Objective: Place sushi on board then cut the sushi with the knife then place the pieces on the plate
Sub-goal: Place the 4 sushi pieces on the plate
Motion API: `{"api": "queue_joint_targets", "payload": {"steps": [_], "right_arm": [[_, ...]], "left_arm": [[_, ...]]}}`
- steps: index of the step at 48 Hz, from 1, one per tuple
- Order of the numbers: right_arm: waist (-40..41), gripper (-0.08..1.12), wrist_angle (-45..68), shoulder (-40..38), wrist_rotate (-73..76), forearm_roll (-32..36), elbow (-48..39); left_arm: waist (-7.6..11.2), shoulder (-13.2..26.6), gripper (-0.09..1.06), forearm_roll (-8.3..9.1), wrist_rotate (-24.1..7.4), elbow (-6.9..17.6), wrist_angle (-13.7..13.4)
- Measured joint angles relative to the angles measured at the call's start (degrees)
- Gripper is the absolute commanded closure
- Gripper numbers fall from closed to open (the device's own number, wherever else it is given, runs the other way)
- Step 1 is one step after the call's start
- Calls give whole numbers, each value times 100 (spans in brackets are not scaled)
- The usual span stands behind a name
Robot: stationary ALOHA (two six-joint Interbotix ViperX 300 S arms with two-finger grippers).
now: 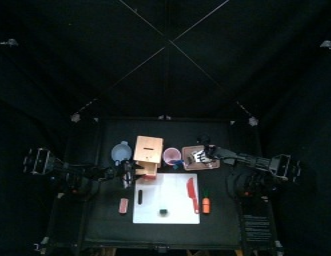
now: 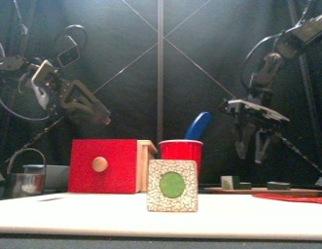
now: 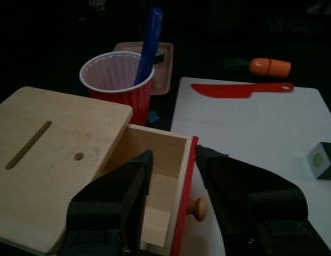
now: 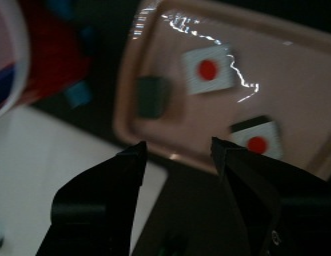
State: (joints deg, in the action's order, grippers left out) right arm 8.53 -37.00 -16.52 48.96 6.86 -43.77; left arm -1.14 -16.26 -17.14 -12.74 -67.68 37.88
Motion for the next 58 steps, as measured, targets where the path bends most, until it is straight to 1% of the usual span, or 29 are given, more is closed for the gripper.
{"api": "queue_joint_targets", "payload": {"steps": [4,8,13,18,23,31,36,42,47,53,56,58], "right_arm": [[-932,17,167,334,-35,-202,193],[-1564,17,272,809,-70,-422,492],[-2039,17,281,1433,-123,-475,1020],[-2382,17,272,2065,-387,-281,1846],[-2435,17,141,2593,-1002,-299,2558],[-2443,17,-396,3366,-2188,-923,3410],[-2443,17,-554,3639,-2470,-844,3797],[-2443,17,-782,3718,-2479,-615,4008],[-2435,17,-861,3797,-2479,-580,4025],[-2417,18,-870,3955,-2522,-598,4052],[-2399,22,-870,4008,-2522,-580,4052],[-2391,28,-888,4025,-2531,-580,4052]], "left_arm": [[0,0,19,0,0,9,-9],[0,0,19,0,0,53,0],[0,0,19,0,0,88,-9],[0,0,19,0,-9,123,-9],[-9,0,19,0,-9,158,-9],[-18,0,19,0,-9,158,-9],[-18,0,19,0,0,158,-9],[-18,0,19,-9,0,141,-9],[-26,0,19,-62,0,114,-9],[-26,0,19,-70,0,105,-9],[-18,0,19,-79,0,105,-9],[-26,0,19,-79,0,97,-9]]}}
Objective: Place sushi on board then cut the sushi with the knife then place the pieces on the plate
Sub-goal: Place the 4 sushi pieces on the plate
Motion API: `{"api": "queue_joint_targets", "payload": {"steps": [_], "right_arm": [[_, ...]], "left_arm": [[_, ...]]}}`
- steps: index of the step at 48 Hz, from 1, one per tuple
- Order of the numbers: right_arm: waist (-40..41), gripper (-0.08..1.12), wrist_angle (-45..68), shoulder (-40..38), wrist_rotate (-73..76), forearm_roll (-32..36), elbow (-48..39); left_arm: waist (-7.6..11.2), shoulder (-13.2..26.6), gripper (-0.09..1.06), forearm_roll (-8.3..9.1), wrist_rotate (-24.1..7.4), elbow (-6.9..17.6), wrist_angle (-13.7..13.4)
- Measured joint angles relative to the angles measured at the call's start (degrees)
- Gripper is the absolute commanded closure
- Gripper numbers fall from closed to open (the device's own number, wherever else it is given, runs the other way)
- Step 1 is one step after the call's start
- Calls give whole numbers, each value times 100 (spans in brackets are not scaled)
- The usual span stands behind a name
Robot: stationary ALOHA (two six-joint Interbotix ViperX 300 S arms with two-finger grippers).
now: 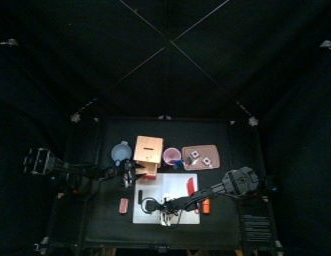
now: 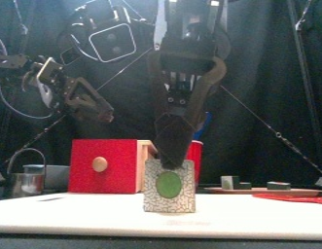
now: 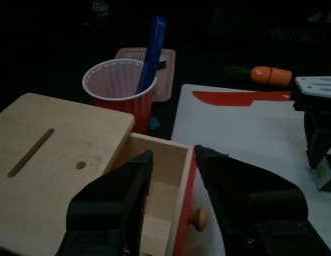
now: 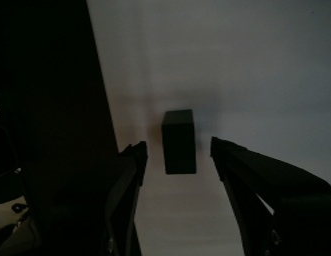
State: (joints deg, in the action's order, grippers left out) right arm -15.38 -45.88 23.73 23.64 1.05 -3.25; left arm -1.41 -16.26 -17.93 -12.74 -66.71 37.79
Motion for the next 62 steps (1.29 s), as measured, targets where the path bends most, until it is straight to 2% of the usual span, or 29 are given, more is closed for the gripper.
{"api": "queue_joint_targets", "payload": {"steps": [4,8,14,24,30,38,49,55,62], "right_arm": [[18,46,-35,9,44,-62,0],[35,56,-35,-18,123,-88,-35],[141,56,-97,-501,431,-35,-615],[677,56,-88,-2329,1775,545,-2382],[1354,56,-79,-3437,2487,817,-3516],[2610,56,123,-4175,2830,1134,-4377],[4544,56,536,-4315,2760,1811,-4764],[5071,53,756,-4228,2602,1907,-4834],[5203,39,923,-3867,2347,1740,-4913]], "left_arm": [[9,0,19,0,-9,0,0],[0,9,19,0,-9,-9,0],[0,0,19,0,0,-9,9],[0,0,19,0,0,-35,0],[9,0,19,0,-9,-44,0],[0,0,19,0,0,-62,0],[0,0,19,0,0,-88,0],[0,0,19,0,-9,-97,0],[0,0,19,0,0,-97,0]]}}
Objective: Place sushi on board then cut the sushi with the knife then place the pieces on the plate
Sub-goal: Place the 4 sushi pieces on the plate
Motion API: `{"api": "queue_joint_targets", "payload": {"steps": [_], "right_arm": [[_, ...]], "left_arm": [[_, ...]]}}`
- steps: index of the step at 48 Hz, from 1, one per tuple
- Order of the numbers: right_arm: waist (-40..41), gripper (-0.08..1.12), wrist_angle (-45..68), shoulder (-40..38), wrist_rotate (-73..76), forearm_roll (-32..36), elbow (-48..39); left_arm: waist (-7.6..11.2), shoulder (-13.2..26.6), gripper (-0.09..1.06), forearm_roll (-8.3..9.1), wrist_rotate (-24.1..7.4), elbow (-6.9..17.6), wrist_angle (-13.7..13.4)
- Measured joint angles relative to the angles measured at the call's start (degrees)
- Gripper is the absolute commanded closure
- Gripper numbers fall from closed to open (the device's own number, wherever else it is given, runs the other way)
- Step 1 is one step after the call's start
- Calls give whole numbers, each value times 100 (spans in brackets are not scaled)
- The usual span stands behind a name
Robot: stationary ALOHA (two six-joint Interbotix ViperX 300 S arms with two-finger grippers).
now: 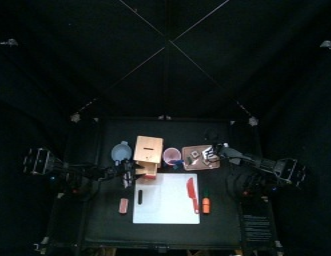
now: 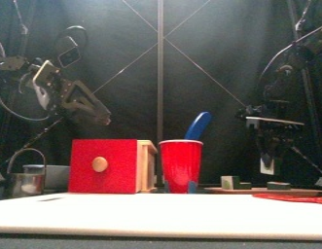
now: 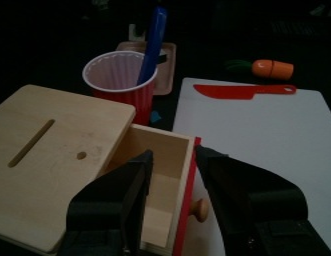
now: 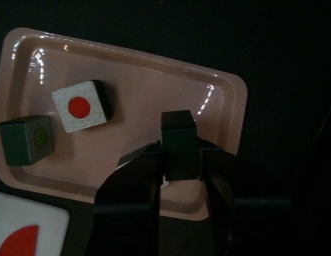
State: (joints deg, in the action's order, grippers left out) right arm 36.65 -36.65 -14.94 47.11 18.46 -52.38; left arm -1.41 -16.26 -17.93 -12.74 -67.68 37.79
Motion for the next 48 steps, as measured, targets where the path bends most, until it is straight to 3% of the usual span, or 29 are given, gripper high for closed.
{"api": "queue_joint_targets", "payload": {"steps": [7,15,29,38,48], "right_arm": [[44,24,387,202,9,-18,9],[53,23,176,62,-9,0,97],[-185,23,-185,-1591,79,-202,132],[-1081,23,756,-2795,9,-510,-290],[-1459,23,1819,-2830,-18,-387,-694]], "left_arm": [[9,0,19,0,0,9,0],[18,0,19,0,-9,26,0],[26,-26,19,0,0,79,0],[26,-35,19,-62,9,158,0],[18,-35,19,-220,9,167,0]]}}
